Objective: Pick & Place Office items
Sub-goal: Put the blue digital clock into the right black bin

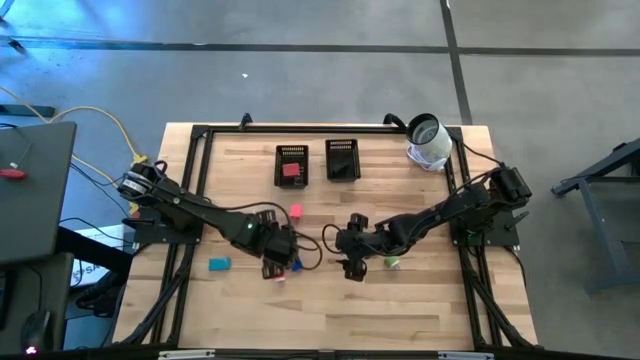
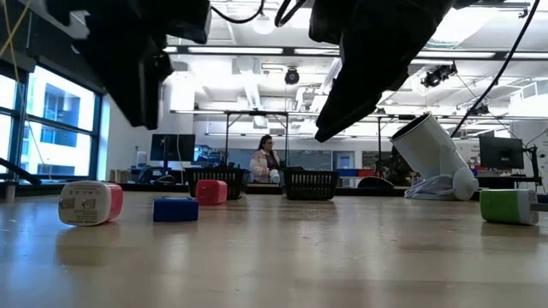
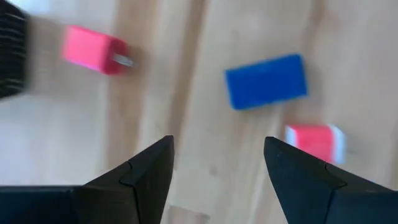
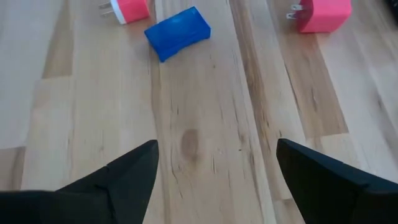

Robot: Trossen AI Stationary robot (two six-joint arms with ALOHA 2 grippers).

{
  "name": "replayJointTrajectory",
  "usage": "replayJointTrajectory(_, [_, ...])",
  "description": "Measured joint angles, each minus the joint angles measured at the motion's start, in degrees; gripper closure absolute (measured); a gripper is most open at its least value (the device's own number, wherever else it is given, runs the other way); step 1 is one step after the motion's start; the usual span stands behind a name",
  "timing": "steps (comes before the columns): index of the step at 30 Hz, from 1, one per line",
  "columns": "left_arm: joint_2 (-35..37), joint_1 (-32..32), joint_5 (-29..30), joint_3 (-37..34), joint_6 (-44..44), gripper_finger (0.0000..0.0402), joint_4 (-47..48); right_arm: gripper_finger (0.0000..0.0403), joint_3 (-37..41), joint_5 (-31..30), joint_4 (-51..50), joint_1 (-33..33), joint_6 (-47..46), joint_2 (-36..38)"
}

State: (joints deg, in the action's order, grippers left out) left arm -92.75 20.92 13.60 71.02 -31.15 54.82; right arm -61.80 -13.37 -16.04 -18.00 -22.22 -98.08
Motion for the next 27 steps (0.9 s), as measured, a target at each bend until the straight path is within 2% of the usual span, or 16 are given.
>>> replayJointTrajectory(4, [0.00, -0.02, -3.86, -0.02, 0.48, 0.0163, -0.87, 0.0089, -0.02, 0.06, 0.02, -0.01, 0.01, 0.00])
replayJointTrajectory(14, [0.00, 0.03, -4.52, -0.04, 9.02, 0.0163, -10.72, 0.0089, -0.01, 0.52, 1.03, -0.01, 0.04, 0.00])
replayJointTrajectory(27, [-6.84, -2.86, -4.95, -1.18, 11.44, 0.0163, -9.93, 0.0089, 0.00, 1.97, 1.32, -0.04, 0.44, 0.00])
